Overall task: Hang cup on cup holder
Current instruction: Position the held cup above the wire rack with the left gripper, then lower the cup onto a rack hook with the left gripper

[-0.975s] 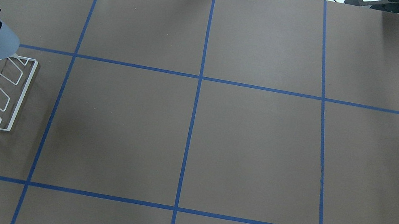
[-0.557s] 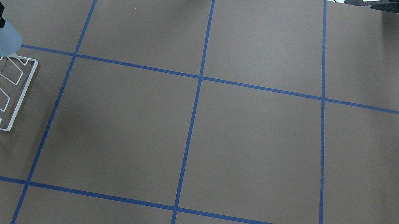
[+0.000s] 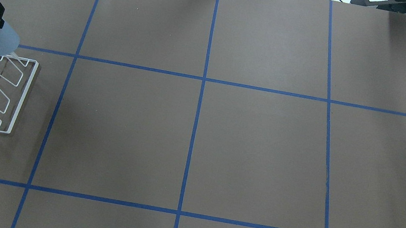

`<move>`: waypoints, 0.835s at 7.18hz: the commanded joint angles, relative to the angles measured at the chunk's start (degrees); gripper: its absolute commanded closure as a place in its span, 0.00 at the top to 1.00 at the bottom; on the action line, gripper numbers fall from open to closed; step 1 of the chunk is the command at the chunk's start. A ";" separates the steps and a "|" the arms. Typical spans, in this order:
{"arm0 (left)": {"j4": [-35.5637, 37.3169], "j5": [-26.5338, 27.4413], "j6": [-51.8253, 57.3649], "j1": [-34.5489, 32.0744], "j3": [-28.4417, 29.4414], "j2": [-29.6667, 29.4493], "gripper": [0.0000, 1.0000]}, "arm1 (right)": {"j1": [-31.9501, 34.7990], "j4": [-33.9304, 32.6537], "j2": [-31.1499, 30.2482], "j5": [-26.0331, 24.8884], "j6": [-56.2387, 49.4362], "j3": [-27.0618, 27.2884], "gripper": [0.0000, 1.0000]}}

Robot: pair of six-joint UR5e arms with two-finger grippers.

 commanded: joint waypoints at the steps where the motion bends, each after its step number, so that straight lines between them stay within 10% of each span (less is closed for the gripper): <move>1: -1.78 0.19 -0.12 1.31 1.83 0.06 0.00 | 0.00 0.00 -0.11 0.07 -0.06 0.81 1.00; 6: -1.79 -0.16 -0.03 2.89 2.36 0.41 0.00 | -0.09 0.00 -0.19 0.07 0.02 0.73 1.00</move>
